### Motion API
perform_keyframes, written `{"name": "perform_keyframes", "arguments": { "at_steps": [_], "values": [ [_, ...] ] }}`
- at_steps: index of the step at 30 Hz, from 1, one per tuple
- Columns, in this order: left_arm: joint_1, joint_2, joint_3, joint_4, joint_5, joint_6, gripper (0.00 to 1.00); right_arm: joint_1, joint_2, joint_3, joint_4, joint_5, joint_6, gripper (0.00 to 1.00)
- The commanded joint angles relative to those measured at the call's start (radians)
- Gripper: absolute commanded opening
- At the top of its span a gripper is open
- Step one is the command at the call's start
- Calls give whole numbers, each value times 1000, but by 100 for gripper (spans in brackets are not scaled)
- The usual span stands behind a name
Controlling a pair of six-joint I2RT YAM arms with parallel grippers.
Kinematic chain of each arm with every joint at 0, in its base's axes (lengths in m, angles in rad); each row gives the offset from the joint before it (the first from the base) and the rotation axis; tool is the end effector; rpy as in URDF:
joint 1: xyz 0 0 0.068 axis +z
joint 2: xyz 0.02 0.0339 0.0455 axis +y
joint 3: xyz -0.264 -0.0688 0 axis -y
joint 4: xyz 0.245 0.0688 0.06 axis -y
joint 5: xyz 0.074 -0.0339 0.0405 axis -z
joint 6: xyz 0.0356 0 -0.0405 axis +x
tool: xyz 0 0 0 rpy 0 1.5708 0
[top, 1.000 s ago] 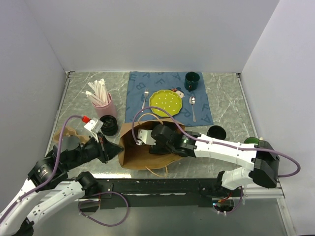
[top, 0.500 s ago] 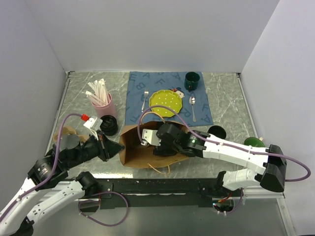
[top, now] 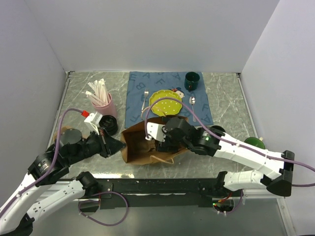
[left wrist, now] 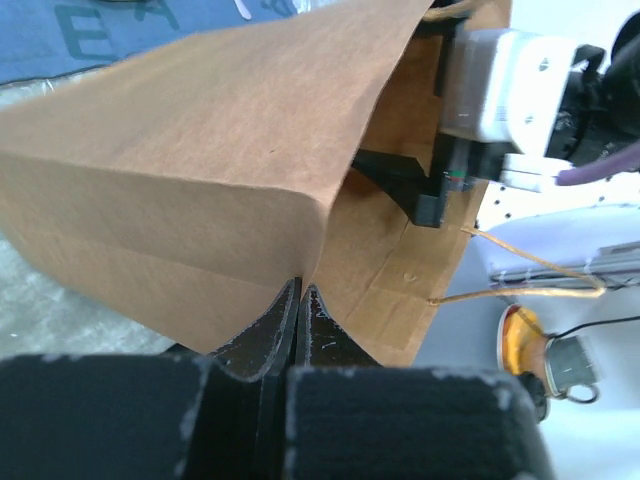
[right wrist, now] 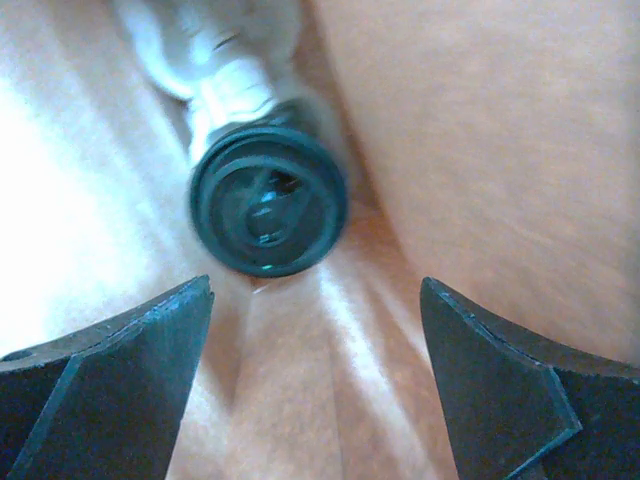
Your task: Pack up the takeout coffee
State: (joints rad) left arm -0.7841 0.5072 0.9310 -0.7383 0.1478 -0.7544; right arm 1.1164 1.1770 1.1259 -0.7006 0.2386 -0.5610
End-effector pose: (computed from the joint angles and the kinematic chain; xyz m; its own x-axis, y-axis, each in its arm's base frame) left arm 0.0613 -0.0685 0.3634 -0.7059 -0.2527 -0.6617 0.4312 0.5878 -0.6845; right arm 0.1154 0.2171 0.3305 0.1704 -0.8290 -0.5327 -0.8345 0.1660 -0.5253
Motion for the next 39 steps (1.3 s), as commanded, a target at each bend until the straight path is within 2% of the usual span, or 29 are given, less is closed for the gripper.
{"name": "perform_keyframes", "arguments": {
  "at_steps": [1,9,14,19,24,37,39],
  "values": [
    [-1,7,77,-6,-14,-77,1,-6,-65,86,-31,-38,42,91],
    [-1,-1,83,-35,-39,-141,1,-4,-100,153,-85,-131,59,89],
    [-1,-15,51,-16,-39,-167,1,-6,-126,140,-96,-168,73,86],
    [-1,-9,51,-10,-60,-175,1,-4,-140,161,-119,-234,93,78],
    [-1,24,83,-27,-88,-163,1,-6,-131,189,-82,-234,128,70],
    [-1,77,160,-55,-188,-89,32,-15,-96,256,-19,-219,174,70],
    [-1,79,175,-53,-215,-80,41,-17,-102,264,-5,-190,187,68]
  ]
}}
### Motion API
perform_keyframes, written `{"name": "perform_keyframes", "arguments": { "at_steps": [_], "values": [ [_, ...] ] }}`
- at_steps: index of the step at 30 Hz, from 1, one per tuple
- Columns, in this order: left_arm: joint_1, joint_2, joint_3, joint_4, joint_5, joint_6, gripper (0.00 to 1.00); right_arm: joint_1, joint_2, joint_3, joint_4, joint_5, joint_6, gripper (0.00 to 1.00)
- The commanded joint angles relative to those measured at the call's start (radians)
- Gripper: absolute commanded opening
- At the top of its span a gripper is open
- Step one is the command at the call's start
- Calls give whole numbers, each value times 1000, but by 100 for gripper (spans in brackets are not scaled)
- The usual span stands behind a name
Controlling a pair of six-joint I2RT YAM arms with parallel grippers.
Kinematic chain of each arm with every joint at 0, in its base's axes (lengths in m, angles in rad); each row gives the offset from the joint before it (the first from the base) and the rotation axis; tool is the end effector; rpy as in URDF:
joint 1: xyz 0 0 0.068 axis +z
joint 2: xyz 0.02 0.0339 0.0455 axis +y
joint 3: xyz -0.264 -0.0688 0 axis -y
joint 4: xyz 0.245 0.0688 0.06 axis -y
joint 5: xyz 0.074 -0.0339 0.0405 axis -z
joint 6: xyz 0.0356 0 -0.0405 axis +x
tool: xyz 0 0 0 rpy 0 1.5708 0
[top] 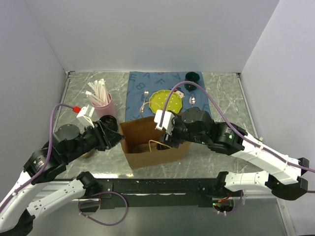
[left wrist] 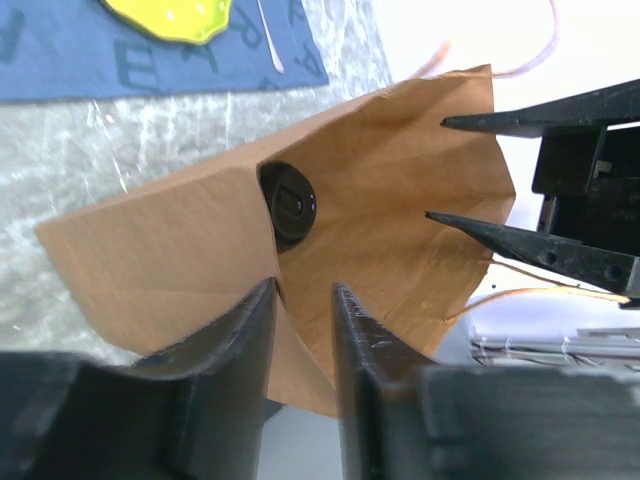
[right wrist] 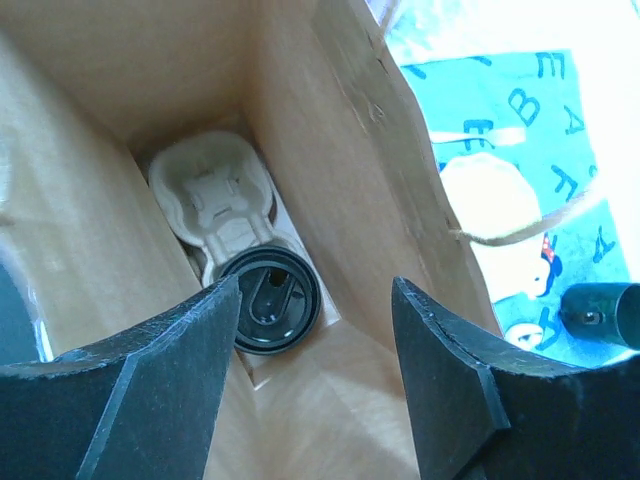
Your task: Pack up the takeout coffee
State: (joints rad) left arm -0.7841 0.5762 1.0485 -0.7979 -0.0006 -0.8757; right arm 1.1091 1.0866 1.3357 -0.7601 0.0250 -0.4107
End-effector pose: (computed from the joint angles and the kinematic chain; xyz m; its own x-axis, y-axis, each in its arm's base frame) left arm 0.0661 -0.0659 0.3872 -0.6871 -0.3994 -0.6070 0.2781 0.6272 -0.7275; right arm 0.0967 0.1924 0.4121 0.1537 -0.5870 -0.7948 -0.8987 0.2514 -0.3595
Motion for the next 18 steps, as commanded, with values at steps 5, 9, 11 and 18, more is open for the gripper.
{"name": "perform_keyframes", "arguments": {
  "at_steps": [5,9,11,18],
  "values": [
    [-1,14,87,12,-130,95,51,-54,-19,48,142,85,81,68],
    [-1,30,114,26,-185,144,58,-72,13,85,186,127,98,67],
    [-1,40,130,28,-226,175,63,-77,30,112,228,148,105,70],
    [-1,143,200,78,-487,314,99,-78,108,310,202,276,197,72]
  ]
}}
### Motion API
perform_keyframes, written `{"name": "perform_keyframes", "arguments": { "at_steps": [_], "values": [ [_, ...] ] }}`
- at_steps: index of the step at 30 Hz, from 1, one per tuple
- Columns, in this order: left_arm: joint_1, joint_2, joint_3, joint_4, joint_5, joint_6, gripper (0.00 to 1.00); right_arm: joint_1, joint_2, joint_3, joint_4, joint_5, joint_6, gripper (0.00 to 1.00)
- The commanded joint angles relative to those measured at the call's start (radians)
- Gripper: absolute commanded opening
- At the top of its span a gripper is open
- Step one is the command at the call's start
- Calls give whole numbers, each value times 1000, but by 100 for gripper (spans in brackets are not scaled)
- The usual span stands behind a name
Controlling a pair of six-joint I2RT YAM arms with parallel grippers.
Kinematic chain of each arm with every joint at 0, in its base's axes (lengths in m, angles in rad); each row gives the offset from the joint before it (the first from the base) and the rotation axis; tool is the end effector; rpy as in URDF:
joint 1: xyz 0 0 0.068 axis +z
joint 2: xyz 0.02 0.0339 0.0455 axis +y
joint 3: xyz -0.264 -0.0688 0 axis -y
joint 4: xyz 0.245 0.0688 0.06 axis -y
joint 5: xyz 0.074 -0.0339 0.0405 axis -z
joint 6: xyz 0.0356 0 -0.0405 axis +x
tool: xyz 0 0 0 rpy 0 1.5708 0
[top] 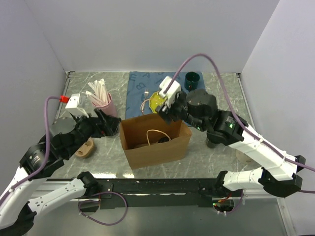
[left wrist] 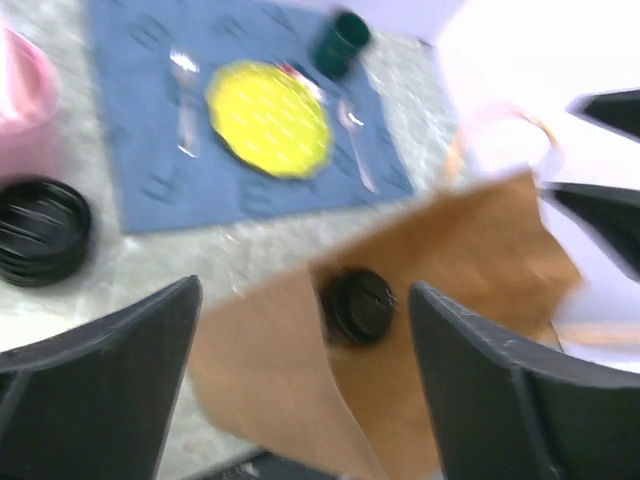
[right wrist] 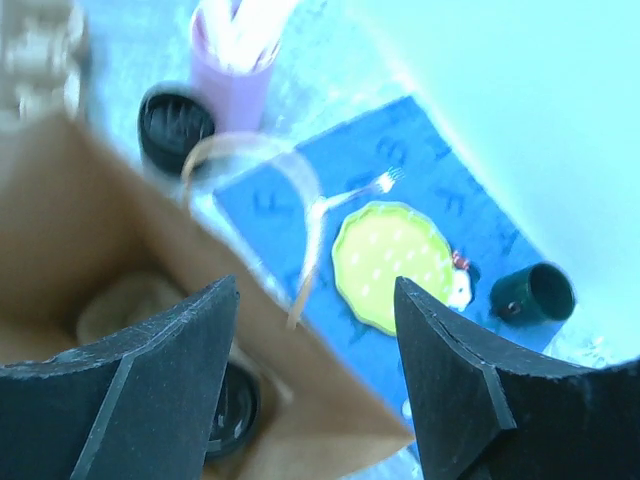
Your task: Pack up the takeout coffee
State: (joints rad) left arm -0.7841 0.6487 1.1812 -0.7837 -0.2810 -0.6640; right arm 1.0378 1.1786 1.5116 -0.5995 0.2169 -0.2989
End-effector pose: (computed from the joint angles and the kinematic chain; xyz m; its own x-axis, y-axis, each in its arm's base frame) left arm 0.0743 -0.0601 0.4222 -0.4395 -0.3979 -0.8053 0.2761 0.7933 -0.5426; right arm 0.1265 0.1993 0.4656 0.0887 -0.4155 -0.9052 -0.7424 0.5783 -0.3382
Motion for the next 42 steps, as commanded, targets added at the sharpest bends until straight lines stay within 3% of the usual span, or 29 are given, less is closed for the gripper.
{"name": "perform_keyframes", "arguments": {
  "at_steps": [1,3,8,12,17,21,24,26,32,42],
  "values": [
    [-1,89,84,73,-251,140,99,-5,18,157,26,73,130,72],
    [-1,153,126,118,-372,217,99,-4,4,206,-8,32,182,74],
    [52,319,167,251,-598,334,99,-5,-62,202,-92,-100,388,97],
    [342,436,212,233,-396,181,93,-5,-138,142,-154,-162,467,100],
    [509,583,276,186,-272,103,92,-5,-362,-98,-45,-208,518,100],
    [623,647,278,175,-147,-25,79,-5,-476,-188,-32,-219,480,100],
    [628,655,210,261,-138,-96,68,-7,-496,-180,-75,-148,474,100],
    [637,681,195,227,-144,-172,56,-5,-496,-185,-75,-139,425,100],
    [637,755,218,172,-176,-278,43,-5,-461,-172,-65,-105,366,100],
    [637,828,224,127,-297,-353,50,-5,-444,-166,-65,-94,353,100]
  ]
}}
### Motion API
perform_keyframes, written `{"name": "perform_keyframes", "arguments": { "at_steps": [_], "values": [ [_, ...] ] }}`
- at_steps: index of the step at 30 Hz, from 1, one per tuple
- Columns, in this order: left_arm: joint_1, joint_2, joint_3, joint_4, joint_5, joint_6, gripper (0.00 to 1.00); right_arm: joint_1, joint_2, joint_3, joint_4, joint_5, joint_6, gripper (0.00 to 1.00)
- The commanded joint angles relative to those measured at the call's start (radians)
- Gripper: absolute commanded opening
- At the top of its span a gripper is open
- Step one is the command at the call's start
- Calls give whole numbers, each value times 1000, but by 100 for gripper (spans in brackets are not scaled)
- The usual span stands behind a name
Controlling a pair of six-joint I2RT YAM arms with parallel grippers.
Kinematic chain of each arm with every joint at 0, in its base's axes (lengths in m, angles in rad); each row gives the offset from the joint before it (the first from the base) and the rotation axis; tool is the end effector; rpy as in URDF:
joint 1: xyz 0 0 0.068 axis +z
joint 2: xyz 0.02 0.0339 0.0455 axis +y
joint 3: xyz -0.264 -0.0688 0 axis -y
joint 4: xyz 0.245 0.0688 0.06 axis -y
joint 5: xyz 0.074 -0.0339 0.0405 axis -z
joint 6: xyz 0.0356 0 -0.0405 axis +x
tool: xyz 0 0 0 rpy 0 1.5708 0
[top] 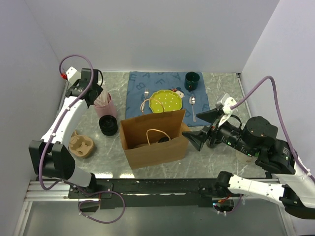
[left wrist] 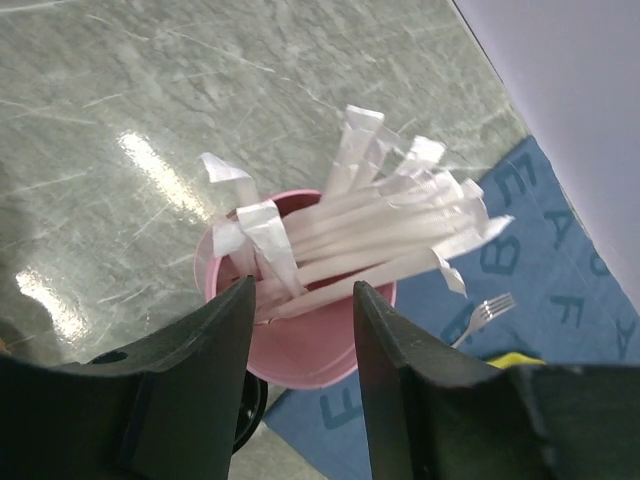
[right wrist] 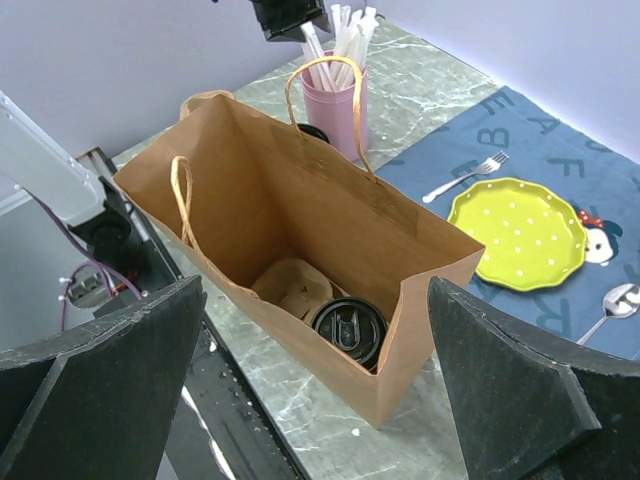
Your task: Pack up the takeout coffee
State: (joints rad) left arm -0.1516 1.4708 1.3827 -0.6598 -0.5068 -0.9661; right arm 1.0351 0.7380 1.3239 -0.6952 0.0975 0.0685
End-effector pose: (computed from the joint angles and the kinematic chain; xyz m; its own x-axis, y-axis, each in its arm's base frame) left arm 0.3190 -0.0313 0.3429 -0.2015 -0.6968 -0.6884 -0.6780 0.6064 -0.4154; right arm 0.0563 0.0880 0.4647 -0.1107 -0.0531 -0.9924 -0.8007 0.5963 0.0574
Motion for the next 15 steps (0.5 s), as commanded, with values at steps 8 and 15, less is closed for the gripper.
{"name": "perform_keyframes", "arguments": {
  "at_steps": [8,15],
  "values": [
    [1,62,41,18,-115,-77,49,-1,-26,6,26,68,-21,100],
    [1,100,53,26,-130,-82,39,-4,-31,11,25,87,-15,100]
  ]
}}
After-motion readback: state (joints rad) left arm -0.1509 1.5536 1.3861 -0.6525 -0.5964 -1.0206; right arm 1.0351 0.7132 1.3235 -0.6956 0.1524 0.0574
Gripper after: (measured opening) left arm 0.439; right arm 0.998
